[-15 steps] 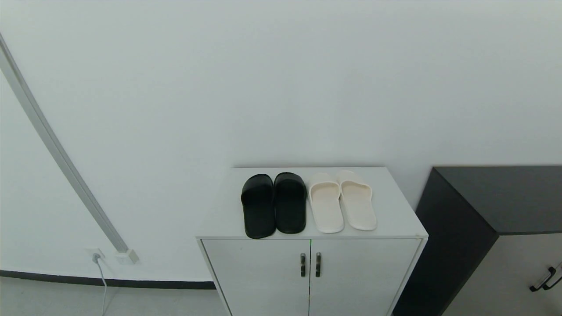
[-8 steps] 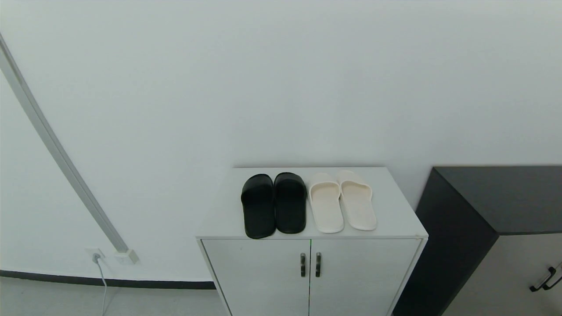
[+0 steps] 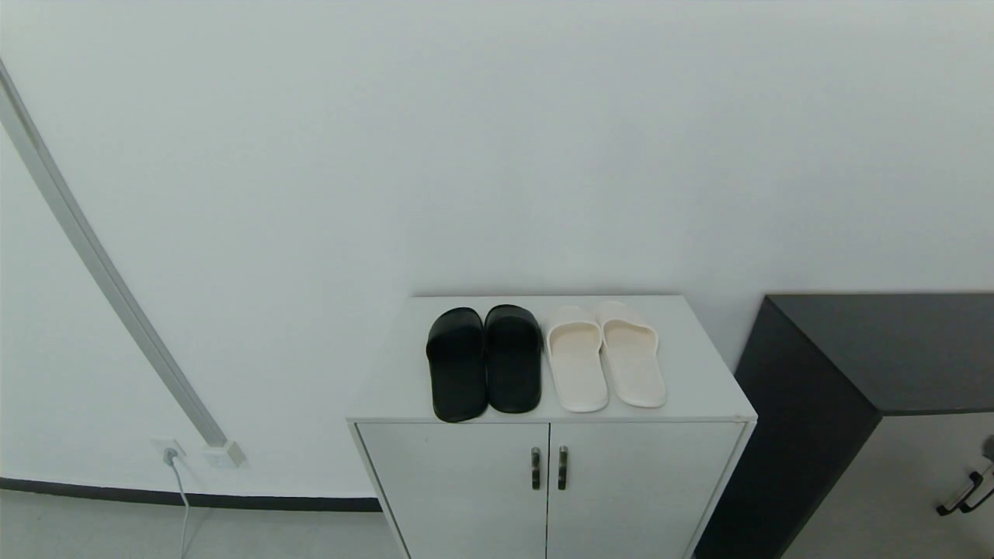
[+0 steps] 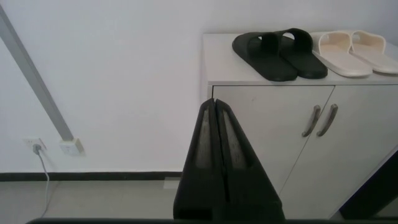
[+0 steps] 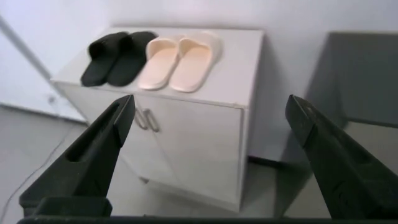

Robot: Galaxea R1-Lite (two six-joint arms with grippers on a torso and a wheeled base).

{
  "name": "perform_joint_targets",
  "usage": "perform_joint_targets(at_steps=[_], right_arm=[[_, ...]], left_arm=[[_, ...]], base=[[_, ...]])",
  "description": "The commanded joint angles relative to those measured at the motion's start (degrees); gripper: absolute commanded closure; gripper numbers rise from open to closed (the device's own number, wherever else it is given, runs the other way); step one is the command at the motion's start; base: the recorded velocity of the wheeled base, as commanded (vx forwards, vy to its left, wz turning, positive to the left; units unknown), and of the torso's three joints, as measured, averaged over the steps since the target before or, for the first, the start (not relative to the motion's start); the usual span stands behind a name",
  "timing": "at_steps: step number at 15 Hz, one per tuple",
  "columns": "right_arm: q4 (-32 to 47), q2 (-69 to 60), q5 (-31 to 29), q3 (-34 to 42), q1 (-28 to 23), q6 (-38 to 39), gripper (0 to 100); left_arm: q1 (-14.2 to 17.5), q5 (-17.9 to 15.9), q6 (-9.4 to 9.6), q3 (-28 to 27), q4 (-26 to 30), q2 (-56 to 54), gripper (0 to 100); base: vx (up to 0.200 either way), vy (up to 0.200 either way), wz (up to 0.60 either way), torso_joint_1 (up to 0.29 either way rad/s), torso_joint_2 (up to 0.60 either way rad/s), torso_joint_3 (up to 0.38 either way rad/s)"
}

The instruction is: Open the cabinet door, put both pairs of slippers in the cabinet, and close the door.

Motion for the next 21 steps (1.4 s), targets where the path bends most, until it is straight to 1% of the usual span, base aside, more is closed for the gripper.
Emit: perform_joint_targets(at_steps=[1, 3, 5, 7, 9, 11, 14, 16, 19, 21], right_arm=[[-10.2, 20.3, -7.5, -2.1, 15.0, 3.4, 0], [-14.1, 27.7, -16.1, -5.1, 22.7, 4.7, 0], [-14.2, 34.2, -21.6, -9.5, 27.0, 5.7, 0], [-14.2, 42.1, -29.4, -15.4, 32.1, 11.6, 0], [-14.2, 49.7, -35.0, -20.7, 35.0, 15.5, 0], [-16.9, 56.6, -38.8, -25.2, 35.3, 17.7, 0], [-23.2, 63.0, -42.0, -26.7, 35.4, 17.3, 0], [-24.6, 65.4, -43.8, -27.3, 35.4, 17.3, 0], [-25.3, 68.4, -44.1, -27.5, 34.1, 17.5, 0], [-29.6, 72.1, -44.0, -28.0, 32.8, 17.3, 0]], left_arm=[[0.1, 0.0, 0.27, 0.0, 0.0, 0.1, 100], [0.0, 0.2, 0.18, 0.0, 0.0, 0.1, 100], [0.1, 0.1, 0.18, 0.0, 0.0, 0.1, 100], [0.0, 0.1, 0.18, 0.0, 0.0, 0.1, 100], [0.1, 0.0, 0.18, 0.0, 0.0, 0.1, 100], [0.1, 0.0, 0.18, 0.0, 0.0, 0.1, 100], [0.1, 0.2, -0.08, 0.0, 0.0, 0.1, 100], [0.1, 0.2, 0.01, 0.0, 0.0, 0.1, 100], [0.1, 0.2, 0.27, 0.0, 0.0, 0.1, 100], [0.0, 0.0, 0.27, 0.0, 0.0, 0.1, 100]], base=[[0.000, 0.000, 0.00, 0.000, 0.00, 0.000], [0.000, 0.000, 0.00, 0.000, 0.00, 0.000], [0.000, 0.000, 0.00, 0.000, 0.00, 0.000], [0.000, 0.000, 0.00, 0.000, 0.00, 0.000], [0.000, 0.000, 0.00, 0.000, 0.00, 0.000], [0.000, 0.000, 0.00, 0.000, 0.00, 0.000], [0.000, 0.000, 0.00, 0.000, 0.00, 0.000], [0.000, 0.000, 0.00, 0.000, 0.00, 0.000], [0.000, 0.000, 0.00, 0.000, 0.00, 0.000], [0.000, 0.000, 0.00, 0.000, 0.00, 0.000]])
